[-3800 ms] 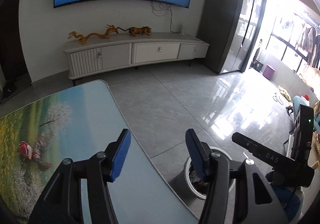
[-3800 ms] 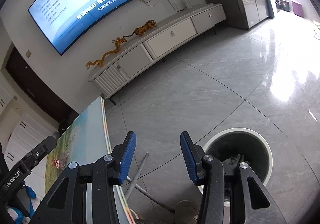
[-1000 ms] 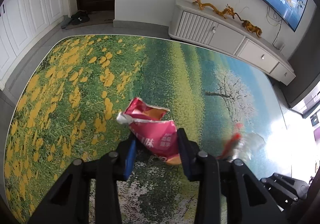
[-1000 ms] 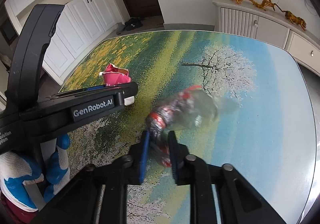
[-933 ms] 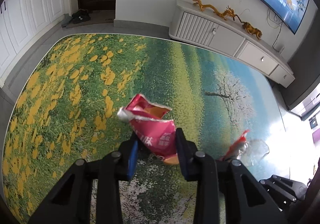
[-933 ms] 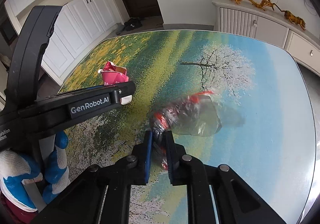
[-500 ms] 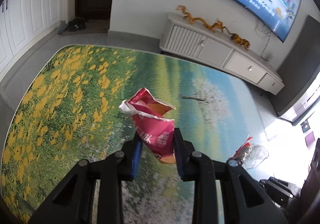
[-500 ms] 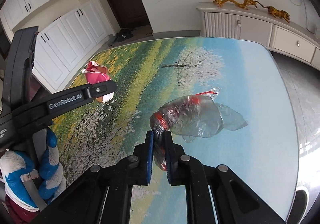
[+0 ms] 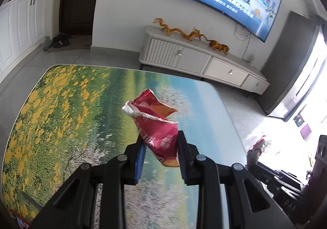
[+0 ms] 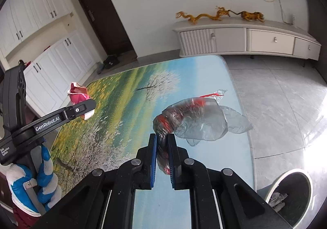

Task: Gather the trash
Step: 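Carry both bags over the bin and open both tools to drop them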

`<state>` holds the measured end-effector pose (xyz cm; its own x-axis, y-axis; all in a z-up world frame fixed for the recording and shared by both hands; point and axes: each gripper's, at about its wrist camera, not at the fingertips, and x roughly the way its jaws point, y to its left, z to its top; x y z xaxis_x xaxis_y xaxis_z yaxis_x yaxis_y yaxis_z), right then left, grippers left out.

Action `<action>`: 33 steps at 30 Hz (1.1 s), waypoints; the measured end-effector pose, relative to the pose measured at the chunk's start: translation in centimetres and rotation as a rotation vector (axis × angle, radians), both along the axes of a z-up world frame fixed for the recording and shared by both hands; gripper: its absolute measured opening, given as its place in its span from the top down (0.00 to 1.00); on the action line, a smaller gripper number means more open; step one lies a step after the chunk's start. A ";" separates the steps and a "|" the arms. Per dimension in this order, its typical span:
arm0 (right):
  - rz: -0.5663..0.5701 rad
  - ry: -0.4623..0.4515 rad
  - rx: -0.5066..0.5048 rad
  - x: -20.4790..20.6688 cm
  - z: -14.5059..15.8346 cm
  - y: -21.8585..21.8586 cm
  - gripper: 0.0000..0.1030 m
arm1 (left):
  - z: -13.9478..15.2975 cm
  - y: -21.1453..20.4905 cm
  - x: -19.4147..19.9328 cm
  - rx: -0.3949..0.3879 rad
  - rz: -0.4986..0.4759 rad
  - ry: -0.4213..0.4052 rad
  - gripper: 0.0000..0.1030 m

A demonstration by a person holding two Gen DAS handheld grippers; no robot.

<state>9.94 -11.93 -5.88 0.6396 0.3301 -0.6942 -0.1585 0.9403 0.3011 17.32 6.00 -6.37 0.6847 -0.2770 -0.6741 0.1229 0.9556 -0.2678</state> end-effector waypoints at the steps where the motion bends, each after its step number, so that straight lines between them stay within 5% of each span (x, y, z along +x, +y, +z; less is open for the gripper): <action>1: -0.012 -0.006 0.002 -0.4 0.2 -0.6 0.90 | 0.3 -0.3 -0.3 0.000 -0.006 -0.007 0.74; 20: -0.241 -0.046 0.047 -7.2 1.1 -11.7 0.90 | 2.5 -8.9 -3.3 0.042 -0.177 -0.043 0.74; 33: -0.491 -0.002 0.131 -11.9 -2.8 -23.6 0.90 | 1.4 -24.6 -5.5 0.176 -0.459 -0.029 0.74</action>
